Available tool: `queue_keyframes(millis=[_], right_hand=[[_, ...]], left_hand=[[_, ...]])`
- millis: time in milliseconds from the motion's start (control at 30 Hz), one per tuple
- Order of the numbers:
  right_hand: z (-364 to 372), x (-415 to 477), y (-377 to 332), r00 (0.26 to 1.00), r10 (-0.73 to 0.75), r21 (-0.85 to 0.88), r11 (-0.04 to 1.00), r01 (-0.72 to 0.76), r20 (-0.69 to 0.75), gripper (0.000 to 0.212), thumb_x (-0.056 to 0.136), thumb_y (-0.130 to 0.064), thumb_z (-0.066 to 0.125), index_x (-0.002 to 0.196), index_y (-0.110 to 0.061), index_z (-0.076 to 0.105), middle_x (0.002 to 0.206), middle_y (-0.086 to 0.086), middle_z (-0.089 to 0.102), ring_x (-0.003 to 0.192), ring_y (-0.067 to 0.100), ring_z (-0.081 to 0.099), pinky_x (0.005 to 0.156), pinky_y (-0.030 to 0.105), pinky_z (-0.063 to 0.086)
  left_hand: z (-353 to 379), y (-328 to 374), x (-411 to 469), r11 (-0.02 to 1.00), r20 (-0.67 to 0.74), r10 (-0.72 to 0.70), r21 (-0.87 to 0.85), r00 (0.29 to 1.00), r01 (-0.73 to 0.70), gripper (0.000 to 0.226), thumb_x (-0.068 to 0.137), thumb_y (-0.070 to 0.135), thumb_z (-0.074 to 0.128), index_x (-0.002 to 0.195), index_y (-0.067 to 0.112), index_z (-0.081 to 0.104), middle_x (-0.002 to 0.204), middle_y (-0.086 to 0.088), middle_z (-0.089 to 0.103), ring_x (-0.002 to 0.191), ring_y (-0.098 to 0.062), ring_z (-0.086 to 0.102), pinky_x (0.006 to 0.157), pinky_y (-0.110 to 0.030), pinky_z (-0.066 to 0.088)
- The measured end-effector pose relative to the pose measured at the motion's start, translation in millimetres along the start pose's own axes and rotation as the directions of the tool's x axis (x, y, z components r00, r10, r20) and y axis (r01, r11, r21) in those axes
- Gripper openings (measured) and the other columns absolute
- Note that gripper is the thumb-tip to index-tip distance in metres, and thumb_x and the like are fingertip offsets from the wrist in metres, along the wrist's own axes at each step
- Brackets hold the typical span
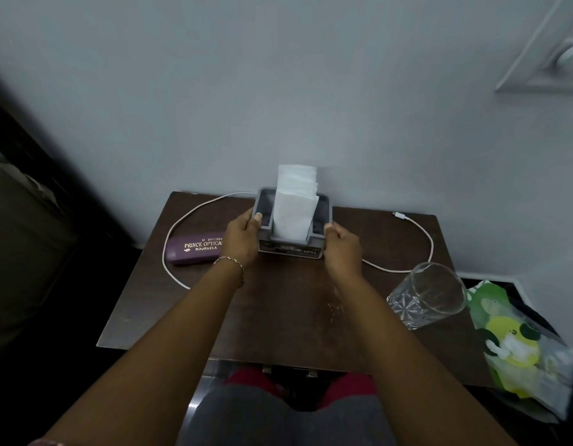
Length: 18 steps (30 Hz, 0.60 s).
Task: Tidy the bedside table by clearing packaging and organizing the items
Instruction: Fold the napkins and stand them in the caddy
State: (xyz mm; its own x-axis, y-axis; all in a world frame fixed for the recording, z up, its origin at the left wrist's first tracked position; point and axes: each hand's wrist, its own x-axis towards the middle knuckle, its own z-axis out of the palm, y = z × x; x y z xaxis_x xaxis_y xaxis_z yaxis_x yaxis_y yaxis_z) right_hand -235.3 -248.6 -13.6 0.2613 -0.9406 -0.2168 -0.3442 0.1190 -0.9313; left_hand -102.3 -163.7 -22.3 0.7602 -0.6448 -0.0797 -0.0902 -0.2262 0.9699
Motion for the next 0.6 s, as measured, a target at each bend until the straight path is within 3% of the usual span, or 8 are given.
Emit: queue_keyframes(millis=[133,267,400,533,600], right_hand=[[0.8,1.0,-1.0,1.000,0.018,0.008,1.000,-0.018,0.002,0.038,0.096,-0.019,0.047,0.128,0.000,0.053,0.134,0.014,0.056,0.125,0.025,0.051,0.102,0.025,0.036],[0.3,2.6,0.6,1.000,0.017,0.026,1.000,-0.017,0.000,0.037,0.096,-0.019,0.047,0.127,0.000,0.053,0.133,0.014,0.056,0.124,0.025,0.051,0.102,0.026,0.036],[-5.1,5.4,3.1,0.999,0.019,0.041,0.999,-0.017,-0.038,0.036,0.096,-0.018,0.047,0.127,0.000,0.054,0.132,0.014,0.057,0.123,0.025,0.052,0.100,0.026,0.037],[-18.1,13.5,5.2,0.992,0.019,0.020,1.000,-0.017,-0.121,0.033,0.096,-0.017,0.045,0.119,0.000,0.060,0.122,0.017,0.063,0.112,0.029,0.057,0.091,0.030,0.042],[-26.8,19.2,6.0,0.985,0.025,-0.006,1.000,-0.027,-0.170,0.032,0.096,-0.016,0.044,0.114,0.003,0.063,0.117,0.021,0.064,0.106,0.031,0.058,0.087,0.033,0.043]], left_hand=[[-0.4,2.8,-1.5,1.000,0.009,-0.008,0.004,1.000,0.008,0.032,0.097,0.011,0.042,0.125,0.005,0.056,0.108,-0.010,0.064,0.097,-0.018,0.055,0.094,-0.037,0.045],[0.6,4.2,-2.4,0.999,-0.007,-0.040,-0.018,0.999,0.040,0.032,0.096,0.013,0.044,0.125,0.005,0.057,0.113,-0.011,0.064,0.102,-0.019,0.057,0.101,-0.043,0.044],[6.8,3.5,-1.2,0.998,-0.006,-0.067,-0.021,0.998,0.067,0.042,0.088,0.029,0.049,0.124,0.009,0.059,0.115,-0.012,0.066,0.109,-0.028,0.061,0.101,-0.048,0.044],[26.2,6.1,-4.8,0.994,0.022,-0.072,-0.082,0.997,0.073,0.034,0.091,0.020,0.051,0.121,0.007,0.060,0.108,-0.006,0.065,0.105,-0.024,0.060,0.101,-0.049,0.044],[38.3,6.3,-6.8,0.993,0.035,-0.070,-0.094,0.997,0.073,0.040,0.085,0.030,0.052,0.119,0.011,0.063,0.104,-0.004,0.068,0.107,-0.027,0.062,0.101,-0.048,0.045]])
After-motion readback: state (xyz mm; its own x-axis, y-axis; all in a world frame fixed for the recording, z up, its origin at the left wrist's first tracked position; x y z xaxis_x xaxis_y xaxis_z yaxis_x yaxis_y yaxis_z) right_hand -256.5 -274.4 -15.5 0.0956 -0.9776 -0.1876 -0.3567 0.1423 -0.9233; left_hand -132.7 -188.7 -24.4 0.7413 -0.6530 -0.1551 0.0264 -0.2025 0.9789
